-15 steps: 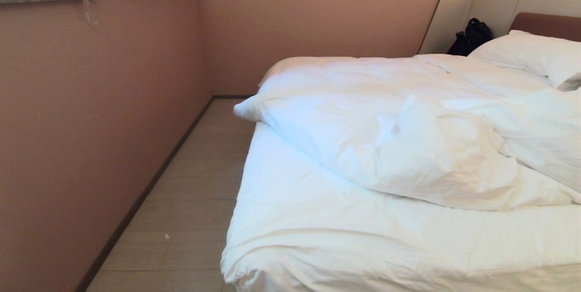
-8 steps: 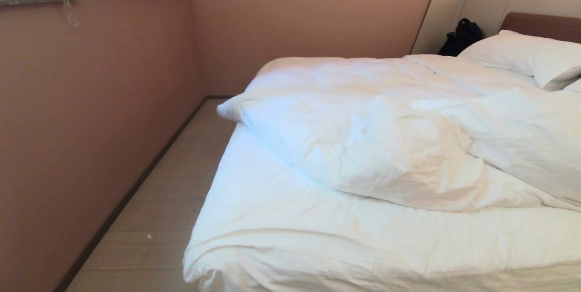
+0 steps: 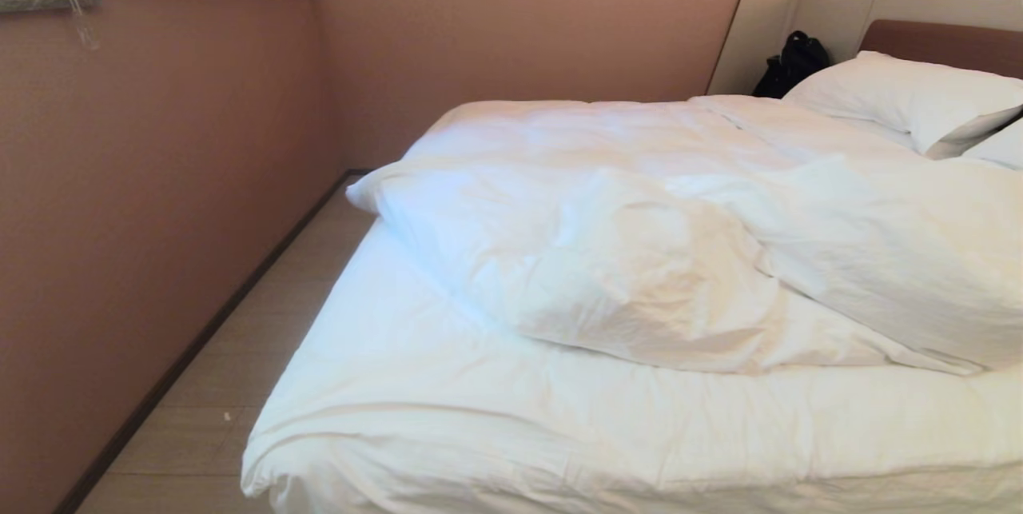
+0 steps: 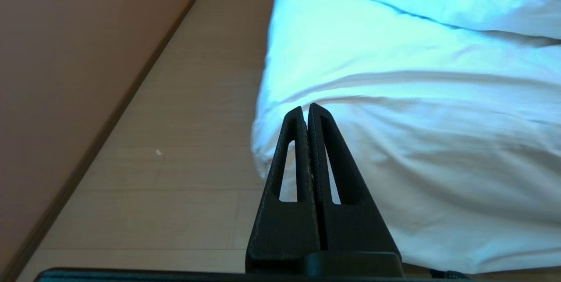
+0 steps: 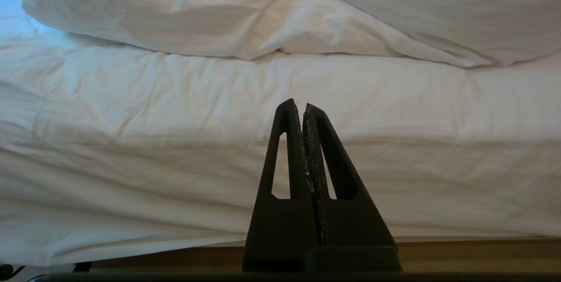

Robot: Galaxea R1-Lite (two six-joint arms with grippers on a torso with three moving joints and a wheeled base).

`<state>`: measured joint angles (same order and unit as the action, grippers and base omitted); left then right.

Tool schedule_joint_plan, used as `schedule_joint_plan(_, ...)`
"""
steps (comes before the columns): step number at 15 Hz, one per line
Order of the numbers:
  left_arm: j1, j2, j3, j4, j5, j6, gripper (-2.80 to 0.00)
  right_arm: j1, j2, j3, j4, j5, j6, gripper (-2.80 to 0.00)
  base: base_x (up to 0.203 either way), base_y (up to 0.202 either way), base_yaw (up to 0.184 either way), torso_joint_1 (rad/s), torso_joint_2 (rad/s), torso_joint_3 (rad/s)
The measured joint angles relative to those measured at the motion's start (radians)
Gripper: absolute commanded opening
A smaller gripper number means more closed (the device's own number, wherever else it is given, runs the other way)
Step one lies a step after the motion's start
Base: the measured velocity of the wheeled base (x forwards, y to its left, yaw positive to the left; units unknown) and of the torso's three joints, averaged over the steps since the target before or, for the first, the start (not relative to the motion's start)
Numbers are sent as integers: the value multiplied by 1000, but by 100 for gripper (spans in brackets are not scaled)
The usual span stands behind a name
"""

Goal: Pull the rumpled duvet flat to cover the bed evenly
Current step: Hold the folded corner of the quilt

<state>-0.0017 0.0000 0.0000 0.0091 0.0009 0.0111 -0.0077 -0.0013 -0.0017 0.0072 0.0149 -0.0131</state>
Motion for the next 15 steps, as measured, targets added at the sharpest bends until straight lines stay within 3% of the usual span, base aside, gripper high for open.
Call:
schedule_joint_plan(4,0,0,0,1,-1,0,-280,1,0,0,0,0,0,-280,0,-161,1,4,3,3)
schedule_joint_plan(15,0,0,0,2,-1,5,-280,0,0,0,0,0,0,-280,0,0,0,0,0,0)
